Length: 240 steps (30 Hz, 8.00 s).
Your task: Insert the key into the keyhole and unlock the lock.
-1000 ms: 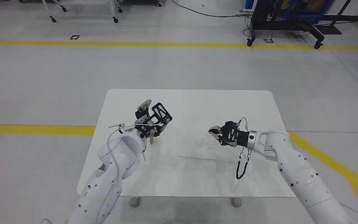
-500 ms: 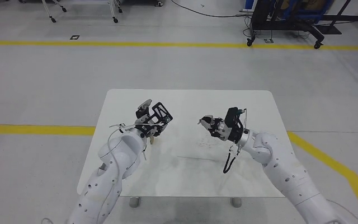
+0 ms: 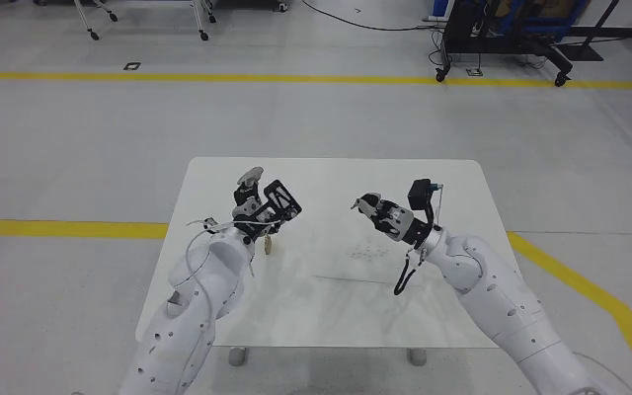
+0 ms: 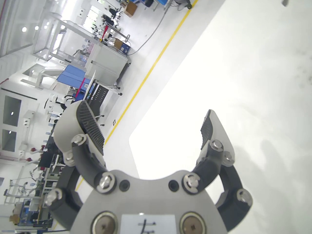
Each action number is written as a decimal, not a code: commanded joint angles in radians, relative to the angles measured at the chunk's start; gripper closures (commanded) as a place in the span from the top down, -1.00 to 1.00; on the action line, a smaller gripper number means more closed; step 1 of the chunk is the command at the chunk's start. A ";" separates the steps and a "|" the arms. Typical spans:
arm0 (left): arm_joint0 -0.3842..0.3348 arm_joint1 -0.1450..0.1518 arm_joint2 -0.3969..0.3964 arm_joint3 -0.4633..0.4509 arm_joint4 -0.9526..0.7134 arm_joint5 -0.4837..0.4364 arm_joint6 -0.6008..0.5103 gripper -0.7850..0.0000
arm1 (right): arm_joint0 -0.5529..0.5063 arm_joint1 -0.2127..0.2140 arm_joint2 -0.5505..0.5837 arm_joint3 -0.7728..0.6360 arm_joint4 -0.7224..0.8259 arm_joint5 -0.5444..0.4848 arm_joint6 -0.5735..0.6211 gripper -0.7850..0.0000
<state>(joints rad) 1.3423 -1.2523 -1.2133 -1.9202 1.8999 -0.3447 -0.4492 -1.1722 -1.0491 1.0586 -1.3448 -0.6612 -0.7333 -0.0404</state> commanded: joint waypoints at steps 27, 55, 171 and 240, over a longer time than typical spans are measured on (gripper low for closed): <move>-0.001 -0.025 -0.164 0.165 -1.489 0.094 -0.176 1.00 | 0.002 -0.042 -0.051 0.060 0.419 -0.122 -0.023 -1.00; -0.068 -0.021 -0.063 0.293 -1.807 -0.028 -0.279 0.55 | 0.089 -0.153 -0.243 0.157 1.251 -0.058 0.468 -1.00; -0.103 0.070 -0.014 0.228 -1.690 -0.116 -0.550 -1.00 | 0.089 -0.137 -0.027 0.168 0.834 -0.202 0.925 0.28; -0.064 0.151 -0.076 0.101 -1.015 0.022 -0.528 1.00 | 0.137 -0.028 -0.062 0.240 0.890 -0.279 0.809 -1.00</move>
<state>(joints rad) 1.2746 -1.1035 -1.3006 -1.8102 0.8107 -0.3377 -0.9374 -1.0352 -1.0772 0.9965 -1.1049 0.2288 -1.0123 0.7686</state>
